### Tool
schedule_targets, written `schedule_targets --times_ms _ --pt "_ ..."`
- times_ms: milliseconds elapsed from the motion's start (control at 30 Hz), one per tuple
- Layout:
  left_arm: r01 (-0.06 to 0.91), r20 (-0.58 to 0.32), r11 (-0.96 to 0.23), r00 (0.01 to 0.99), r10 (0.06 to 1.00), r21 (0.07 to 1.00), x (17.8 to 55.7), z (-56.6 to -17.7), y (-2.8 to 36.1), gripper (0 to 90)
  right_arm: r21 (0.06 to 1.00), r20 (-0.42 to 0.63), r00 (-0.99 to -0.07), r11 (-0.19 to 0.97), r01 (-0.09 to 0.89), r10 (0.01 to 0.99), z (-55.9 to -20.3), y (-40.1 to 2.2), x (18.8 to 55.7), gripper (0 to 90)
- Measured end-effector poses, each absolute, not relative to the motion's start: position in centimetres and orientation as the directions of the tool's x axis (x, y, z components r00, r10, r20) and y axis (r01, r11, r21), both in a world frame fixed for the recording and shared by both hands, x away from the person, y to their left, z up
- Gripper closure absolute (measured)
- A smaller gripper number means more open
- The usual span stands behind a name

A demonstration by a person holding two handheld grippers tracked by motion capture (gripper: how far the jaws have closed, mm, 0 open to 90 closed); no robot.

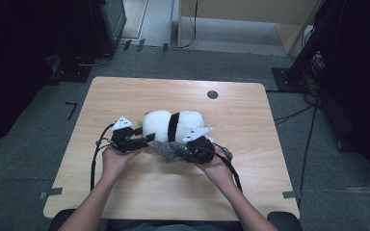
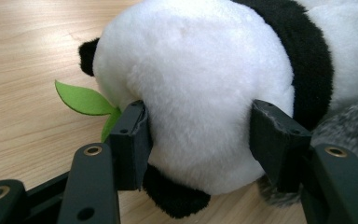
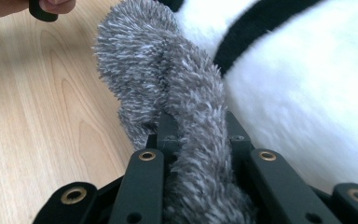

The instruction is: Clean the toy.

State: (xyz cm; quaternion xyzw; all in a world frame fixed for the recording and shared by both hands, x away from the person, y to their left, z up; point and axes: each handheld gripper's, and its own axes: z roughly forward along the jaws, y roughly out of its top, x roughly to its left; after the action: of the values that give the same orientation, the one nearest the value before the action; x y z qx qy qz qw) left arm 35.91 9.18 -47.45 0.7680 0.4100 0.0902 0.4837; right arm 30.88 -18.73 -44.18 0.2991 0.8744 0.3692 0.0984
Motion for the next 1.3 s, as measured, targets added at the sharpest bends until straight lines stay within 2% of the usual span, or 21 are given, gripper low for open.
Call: schedule_targets --times_ms 867,1300 --pt "0.541 -0.26 -0.191 0.647 0.717 0.819 36.0 -47.5 9.1 41.7 0.7 0.034 -0.762 0.529 0.48 0.646 -43.2 -24.9 30.0 75.0" --pt "0.54 -0.258 -0.192 0.647 0.717 0.82 36.0 -47.5 9.1 41.7 0.723 0.073 -0.703 0.448 0.526 0.707 -42.9 -28.0 30.8 74.9"
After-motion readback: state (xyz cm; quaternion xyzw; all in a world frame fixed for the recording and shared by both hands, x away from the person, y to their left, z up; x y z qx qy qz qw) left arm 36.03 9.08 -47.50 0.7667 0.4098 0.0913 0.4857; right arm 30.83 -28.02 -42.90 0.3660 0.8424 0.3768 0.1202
